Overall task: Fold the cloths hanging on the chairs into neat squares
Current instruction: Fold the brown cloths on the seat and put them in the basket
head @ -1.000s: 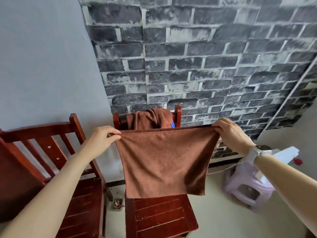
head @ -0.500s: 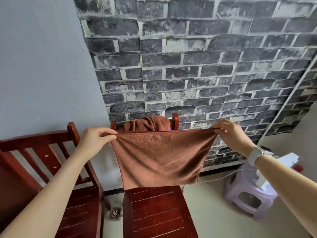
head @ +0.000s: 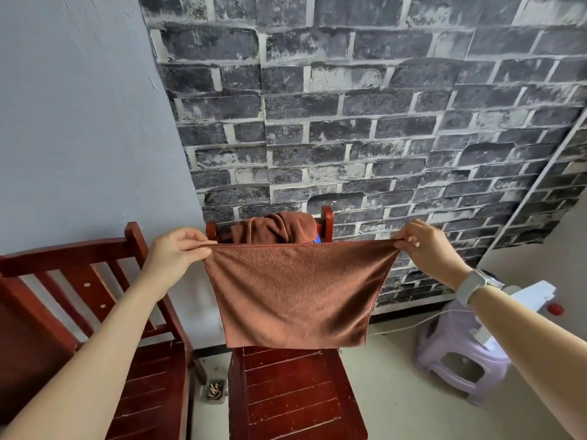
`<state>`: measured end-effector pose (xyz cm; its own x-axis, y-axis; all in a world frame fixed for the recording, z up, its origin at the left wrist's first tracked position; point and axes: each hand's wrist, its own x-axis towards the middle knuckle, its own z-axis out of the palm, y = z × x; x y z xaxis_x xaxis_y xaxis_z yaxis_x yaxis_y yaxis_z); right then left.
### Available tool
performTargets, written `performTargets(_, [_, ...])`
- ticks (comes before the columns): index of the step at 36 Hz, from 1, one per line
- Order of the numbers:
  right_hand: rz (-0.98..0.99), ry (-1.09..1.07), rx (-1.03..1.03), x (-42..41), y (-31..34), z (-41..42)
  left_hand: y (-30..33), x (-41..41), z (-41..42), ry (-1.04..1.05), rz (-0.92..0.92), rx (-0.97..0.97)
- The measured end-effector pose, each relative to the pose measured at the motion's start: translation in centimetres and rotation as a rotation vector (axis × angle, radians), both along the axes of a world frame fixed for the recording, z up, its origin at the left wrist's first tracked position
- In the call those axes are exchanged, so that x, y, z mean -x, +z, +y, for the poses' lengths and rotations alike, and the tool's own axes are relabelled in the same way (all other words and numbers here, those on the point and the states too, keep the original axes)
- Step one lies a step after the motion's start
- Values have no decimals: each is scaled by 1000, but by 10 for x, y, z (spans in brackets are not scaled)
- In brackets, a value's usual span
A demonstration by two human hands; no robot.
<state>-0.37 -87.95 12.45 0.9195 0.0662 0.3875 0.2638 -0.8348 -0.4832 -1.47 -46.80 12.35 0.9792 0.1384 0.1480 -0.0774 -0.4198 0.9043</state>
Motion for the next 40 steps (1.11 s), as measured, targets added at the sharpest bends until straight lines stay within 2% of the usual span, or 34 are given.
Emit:
performTargets(2, [9,-13,-15,0,-1,2,-1,0,-2,-10,-10,-74])
performTargets(7, [122,-28,-8,1,-12,4,-14,0,-3,-2,0,-463])
performTargets(11, [165,-48,-15,1,-31,8,-40,0,1,38,27,-599])
performTargets(17, [198,-49,-1,-15,-80,9,-84,-5,-1,46,92,-529])
performTargets(25, [335,-103,-28,-64,-142,19,-141,-37,-11,197,205,-384])
performTargets(30, [351,-83,-120,-84,-166,21,-168,-45,-17,290,139,-275])
performTargets(35, [362,-75,-253,-74,-196,19,-198,-25,-19,333,70,-272])
performTargets(40, [479,-67,-234,-38,-248,16,-245,17,-17,250,98,-360])
